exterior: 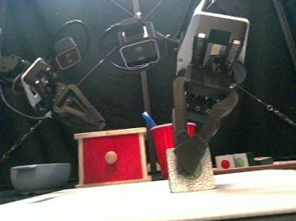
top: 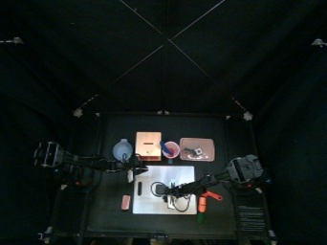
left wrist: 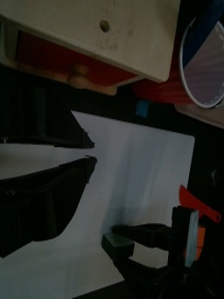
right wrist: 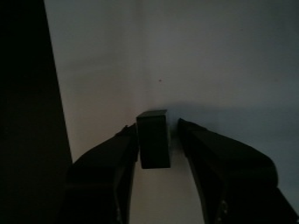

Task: Place sushi on board then cut the sushi with the knife then place the pieces on the plate
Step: Place the 4 sushi pieces on the plate

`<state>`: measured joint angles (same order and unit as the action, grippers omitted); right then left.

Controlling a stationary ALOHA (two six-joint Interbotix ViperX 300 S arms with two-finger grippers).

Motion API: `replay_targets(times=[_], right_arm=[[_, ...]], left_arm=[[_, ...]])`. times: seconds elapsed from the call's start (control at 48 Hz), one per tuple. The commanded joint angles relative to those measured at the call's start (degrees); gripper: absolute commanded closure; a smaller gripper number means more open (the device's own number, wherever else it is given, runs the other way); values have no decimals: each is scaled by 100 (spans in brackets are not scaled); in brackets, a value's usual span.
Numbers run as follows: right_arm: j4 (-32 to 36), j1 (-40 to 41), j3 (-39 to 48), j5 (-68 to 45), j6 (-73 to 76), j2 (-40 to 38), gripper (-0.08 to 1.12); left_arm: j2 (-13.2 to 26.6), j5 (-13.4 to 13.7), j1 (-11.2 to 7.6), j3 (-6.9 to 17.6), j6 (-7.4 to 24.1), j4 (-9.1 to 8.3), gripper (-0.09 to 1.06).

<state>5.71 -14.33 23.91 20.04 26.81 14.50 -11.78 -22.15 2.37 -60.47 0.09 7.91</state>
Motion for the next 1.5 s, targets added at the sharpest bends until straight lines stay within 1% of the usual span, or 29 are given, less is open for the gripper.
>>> replay_targets(times=[0.021, 0.083, 0.167, 0.354, 0.521, 0.729, 0.938, 1.104, 1.25, 1.375, 1.5], right_arm=[[-9, 44, -79, 0, 0, -202, 37], [-9, 53, -26, 18, 0, -299, 40], [9, 88, 105, 44, 0, -589, 40], [79, 686, 677, 492, 0, -1626, 40], [272, 1644, 1406, 1072, 9, -2619, 40], [431, 3023, 2039, 1345, -9, -3305, 40], [721, 4096, 2364, 1371, -9, -3393, 40], [747, 4764, 2549, 1318, -26, -3305, 40], [791, 5124, 2742, 1204, -44, -3217, 40], [817, 5273, 2865, 967, -35, -3120, 39], [826, 5449, 2971, 747, -26, -2944, 35]], left_arm=[[-26, -26, 18, 53, 9, 0, 37], [-18, -26, 18, 44, 9, 0, 37], [-18, -26, 18, 53, 9, 0, 37], [-18, -26, 0, 53, 9, 0, 37], [-18, -26, -9, 53, 18, 0, 37], [-18, -26, -18, 53, 0, 0, 37], [-18, -26, -9, 62, 0, 0, 37], [-26, -26, 0, 62, 0, 0, 37], [-18, -26, 0, 62, 0, 0, 37], [-18, -26, 26, 62, 18, 0, 37], [-26, -26, 35, 70, 18, 0, 37]])
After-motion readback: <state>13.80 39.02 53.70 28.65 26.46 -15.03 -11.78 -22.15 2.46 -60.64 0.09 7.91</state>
